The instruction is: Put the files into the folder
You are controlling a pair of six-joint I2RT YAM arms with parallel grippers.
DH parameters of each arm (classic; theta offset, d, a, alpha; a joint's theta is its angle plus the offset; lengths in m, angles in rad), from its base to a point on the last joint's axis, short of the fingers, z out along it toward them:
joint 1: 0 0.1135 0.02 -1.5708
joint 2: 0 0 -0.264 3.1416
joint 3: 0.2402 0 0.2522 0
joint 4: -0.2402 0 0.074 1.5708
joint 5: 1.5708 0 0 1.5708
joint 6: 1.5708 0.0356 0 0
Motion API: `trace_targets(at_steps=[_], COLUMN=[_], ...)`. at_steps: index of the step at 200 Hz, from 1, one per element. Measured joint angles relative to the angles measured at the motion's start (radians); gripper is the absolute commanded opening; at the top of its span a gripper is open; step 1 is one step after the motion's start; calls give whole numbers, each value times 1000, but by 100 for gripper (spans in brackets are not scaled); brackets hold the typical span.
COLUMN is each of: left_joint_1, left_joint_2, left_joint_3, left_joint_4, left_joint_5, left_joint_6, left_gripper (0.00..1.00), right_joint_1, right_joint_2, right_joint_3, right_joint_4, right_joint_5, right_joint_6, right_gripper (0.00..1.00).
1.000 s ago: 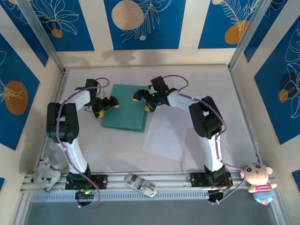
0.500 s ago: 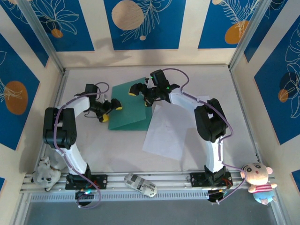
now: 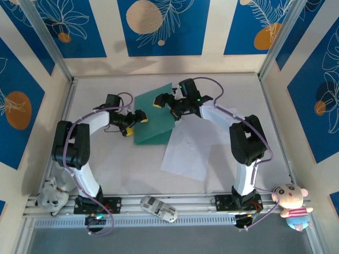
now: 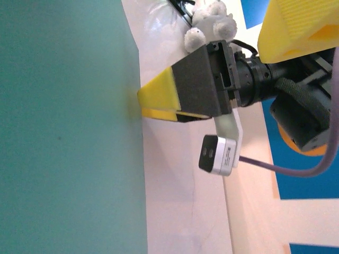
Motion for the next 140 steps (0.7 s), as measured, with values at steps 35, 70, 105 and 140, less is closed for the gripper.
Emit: trace_targets(at_steps=[35,70,105,140], left_joint_1=[-56,-95,-101,-94], left_joint_2=[6,12,43,56], left_joint_3=[0,0,6,53], left_joint_4=[74,141,163,105], left_joint_5=[-1,-5,-4,-21], left_joint_6=[-56,-106,-122,-94], left_gripper=[100,100,100,100], right_joint_1=[-62,-107,-124,-125], right_joint_2=[-45,-70,-77,-77], right_joint_3=[-50,-86,-102,-102], right_joint_4=[-1,-1,-2,-2], right_joint_5=[0,-1,-5,-14], right_joint_6=[-7,-11,-19,-19], right_gripper=[89,89,89,89])
